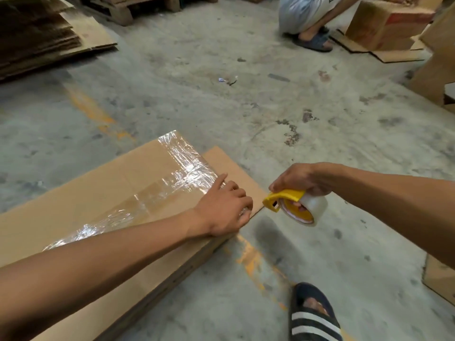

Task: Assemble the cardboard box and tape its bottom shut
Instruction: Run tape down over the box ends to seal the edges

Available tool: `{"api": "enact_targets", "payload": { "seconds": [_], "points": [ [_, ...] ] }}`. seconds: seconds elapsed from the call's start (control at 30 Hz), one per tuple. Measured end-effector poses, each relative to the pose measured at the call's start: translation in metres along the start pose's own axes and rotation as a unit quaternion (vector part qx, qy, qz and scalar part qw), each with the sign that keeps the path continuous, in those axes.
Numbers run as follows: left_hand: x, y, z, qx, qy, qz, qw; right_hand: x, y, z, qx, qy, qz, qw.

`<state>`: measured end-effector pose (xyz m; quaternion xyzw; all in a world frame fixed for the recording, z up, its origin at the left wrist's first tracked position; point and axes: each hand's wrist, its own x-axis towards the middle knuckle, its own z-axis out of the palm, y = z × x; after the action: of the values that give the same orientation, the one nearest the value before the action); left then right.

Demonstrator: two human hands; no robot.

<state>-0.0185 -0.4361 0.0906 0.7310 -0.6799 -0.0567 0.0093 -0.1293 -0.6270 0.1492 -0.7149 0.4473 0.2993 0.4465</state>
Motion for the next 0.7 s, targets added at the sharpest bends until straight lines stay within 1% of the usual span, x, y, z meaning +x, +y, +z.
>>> {"api": "enact_targets", "payload": {
  "seconds": [0.1,0.2,0.27,0.4,0.53,0.63,0.7],
  "points": [
    [0.003,0.007,0.003,0.026,-0.001,-0.034,0.999,0.000,-0.017,-0.010,0.031,0.065,-0.037,0.997],
    [0.003,0.008,0.001,0.046,-0.008,-0.034,0.998,-0.001,-0.047,-0.009,0.040,0.104,-0.098,0.989],
    [-0.003,0.007,-0.002,0.034,-0.005,-0.041,0.999,-0.004,-0.072,-0.005,0.054,0.130,-0.144,0.979],
    [-0.030,0.001,0.003,0.023,0.024,-0.036,0.999,-0.007,-0.129,0.013,0.077,0.159,-0.232,0.957],
    [-0.075,-0.019,0.012,0.046,0.026,-0.017,0.998,-0.015,-0.184,0.042,0.094,0.143,-0.318,0.932],
    [-0.126,-0.029,0.011,0.037,0.016,-0.052,0.998,-0.027,-0.219,0.076,0.090,0.111,-0.381,0.913],
    [-0.163,-0.032,0.011,0.015,0.004,-0.083,0.996,-0.034,-0.240,0.100,0.082,0.067,-0.412,0.905]
  ]
}}
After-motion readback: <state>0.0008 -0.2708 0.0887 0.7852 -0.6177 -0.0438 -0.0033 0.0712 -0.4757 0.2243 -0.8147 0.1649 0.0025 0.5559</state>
